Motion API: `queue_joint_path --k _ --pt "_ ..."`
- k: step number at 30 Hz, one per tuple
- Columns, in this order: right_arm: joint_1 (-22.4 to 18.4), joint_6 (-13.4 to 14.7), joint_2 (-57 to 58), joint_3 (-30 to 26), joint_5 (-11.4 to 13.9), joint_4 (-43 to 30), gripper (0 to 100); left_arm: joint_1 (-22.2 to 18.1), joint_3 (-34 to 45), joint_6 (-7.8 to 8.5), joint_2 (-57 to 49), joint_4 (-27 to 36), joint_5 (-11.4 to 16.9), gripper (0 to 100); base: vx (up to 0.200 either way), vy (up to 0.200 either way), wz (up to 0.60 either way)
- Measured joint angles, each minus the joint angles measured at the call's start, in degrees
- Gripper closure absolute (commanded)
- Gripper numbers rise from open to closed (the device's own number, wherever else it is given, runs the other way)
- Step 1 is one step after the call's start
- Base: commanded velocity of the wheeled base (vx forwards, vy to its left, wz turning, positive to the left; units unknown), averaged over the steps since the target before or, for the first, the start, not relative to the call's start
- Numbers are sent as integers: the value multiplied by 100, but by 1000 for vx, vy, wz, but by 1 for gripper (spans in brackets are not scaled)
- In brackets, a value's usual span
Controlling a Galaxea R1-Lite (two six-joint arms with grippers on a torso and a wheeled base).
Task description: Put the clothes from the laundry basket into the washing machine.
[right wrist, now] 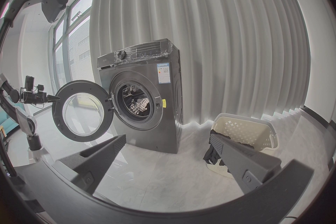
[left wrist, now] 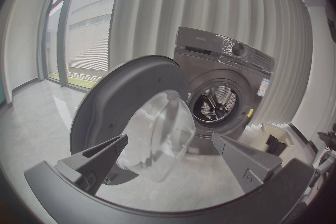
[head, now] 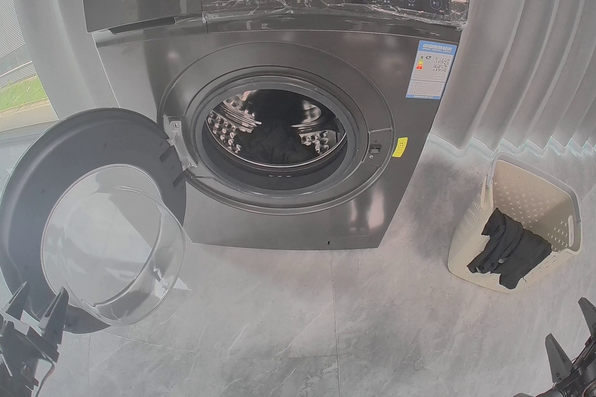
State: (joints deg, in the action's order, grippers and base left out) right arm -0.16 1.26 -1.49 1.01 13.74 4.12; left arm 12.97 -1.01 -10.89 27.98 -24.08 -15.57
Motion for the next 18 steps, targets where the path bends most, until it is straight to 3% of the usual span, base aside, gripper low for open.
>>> queue_joint_path --k 1,3,7,9,11,18 --pt "-2 0 12 0 0 4 0 -16 0 -2 -113 115 99 0 0 0 0" --pt "-6 0 37 0 -2 11 0 -99 0 -4 -485 432 558 0 0 0 0" --pt "-2 0 65 0 -13 20 0 -407 2 7 -1291 1014 1803 0 0 0 0" --pt "-2 5 72 0 -9 22 0 -527 2 24 -1549 1187 2107 0 0 0 0" --pt "-2 5 76 0 9 23 0 -664 2 60 -1787 1404 2235 0 0 0 0" --pt "-13 7 78 0 68 26 0 -945 2 282 -2187 1640 2243 0 0 -29 0"
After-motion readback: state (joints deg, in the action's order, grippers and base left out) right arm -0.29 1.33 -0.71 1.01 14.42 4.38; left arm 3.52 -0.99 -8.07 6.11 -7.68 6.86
